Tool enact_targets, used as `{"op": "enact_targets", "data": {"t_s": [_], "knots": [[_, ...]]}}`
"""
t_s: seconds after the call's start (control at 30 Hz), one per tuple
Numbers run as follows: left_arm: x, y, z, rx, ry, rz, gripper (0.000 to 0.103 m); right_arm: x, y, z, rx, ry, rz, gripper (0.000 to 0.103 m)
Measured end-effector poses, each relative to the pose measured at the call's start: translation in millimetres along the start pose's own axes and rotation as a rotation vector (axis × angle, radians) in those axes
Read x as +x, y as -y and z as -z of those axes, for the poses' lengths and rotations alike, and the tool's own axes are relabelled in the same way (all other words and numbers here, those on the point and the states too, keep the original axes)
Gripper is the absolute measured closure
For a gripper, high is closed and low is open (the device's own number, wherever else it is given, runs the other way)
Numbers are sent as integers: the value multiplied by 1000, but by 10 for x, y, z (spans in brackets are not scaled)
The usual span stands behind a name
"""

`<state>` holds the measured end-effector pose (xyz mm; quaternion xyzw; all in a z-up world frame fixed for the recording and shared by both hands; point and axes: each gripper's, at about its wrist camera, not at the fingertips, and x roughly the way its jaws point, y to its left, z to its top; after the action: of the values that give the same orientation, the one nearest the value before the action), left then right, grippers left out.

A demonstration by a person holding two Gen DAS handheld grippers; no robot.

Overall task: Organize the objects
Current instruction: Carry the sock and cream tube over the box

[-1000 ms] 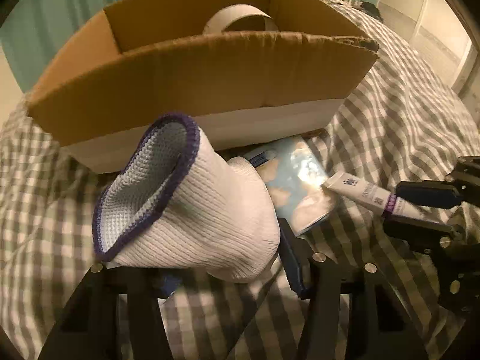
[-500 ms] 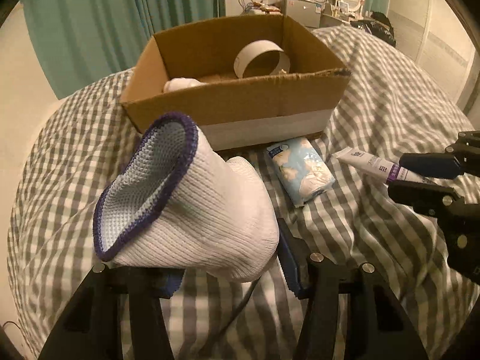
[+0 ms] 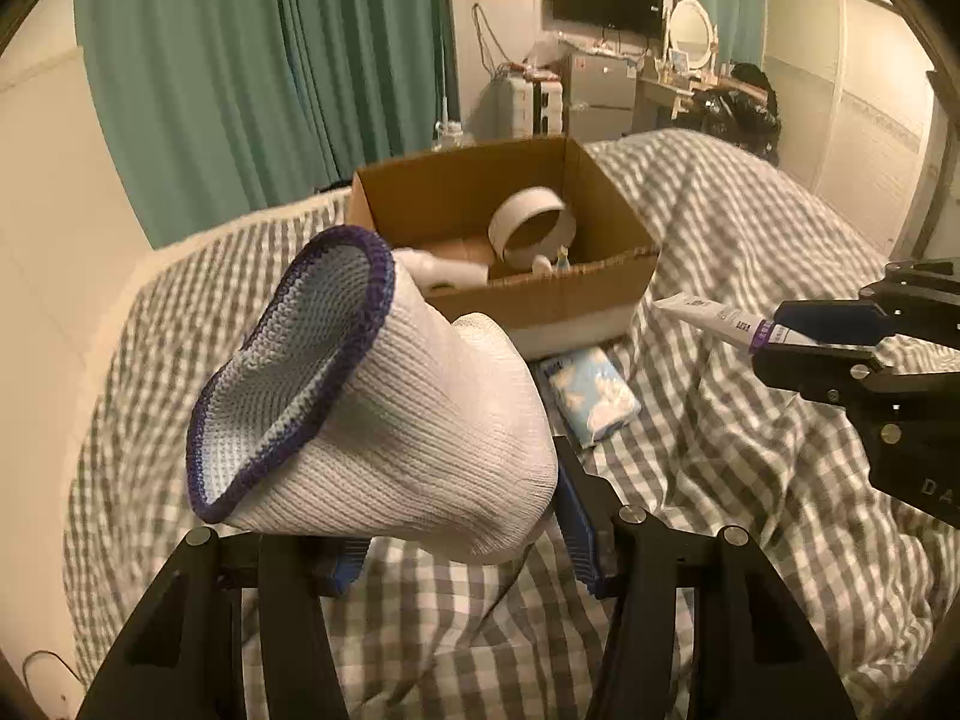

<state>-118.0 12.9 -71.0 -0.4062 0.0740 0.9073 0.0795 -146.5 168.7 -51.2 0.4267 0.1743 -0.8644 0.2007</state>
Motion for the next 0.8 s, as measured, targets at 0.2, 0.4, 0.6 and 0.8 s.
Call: {"op": "enact_targets", "data": {"t_s": [0.2, 0.4, 0.6, 0.8], "knots": [[-151, -79, -212, 89, 28, -5, 49, -136, -24, -146, -16, 39, -1, 78], [-200, -297, -487, 59, 65, -48, 49, -227, 30, -350, -20, 82, -12, 78], [-28, -380, -777, -14, 83, -34, 49, -98, 175, -662, -8, 88, 0, 78], [276, -403, -1025, 20, 64, -16, 49, 133, 287, -975, 4, 92, -2, 78]]}}
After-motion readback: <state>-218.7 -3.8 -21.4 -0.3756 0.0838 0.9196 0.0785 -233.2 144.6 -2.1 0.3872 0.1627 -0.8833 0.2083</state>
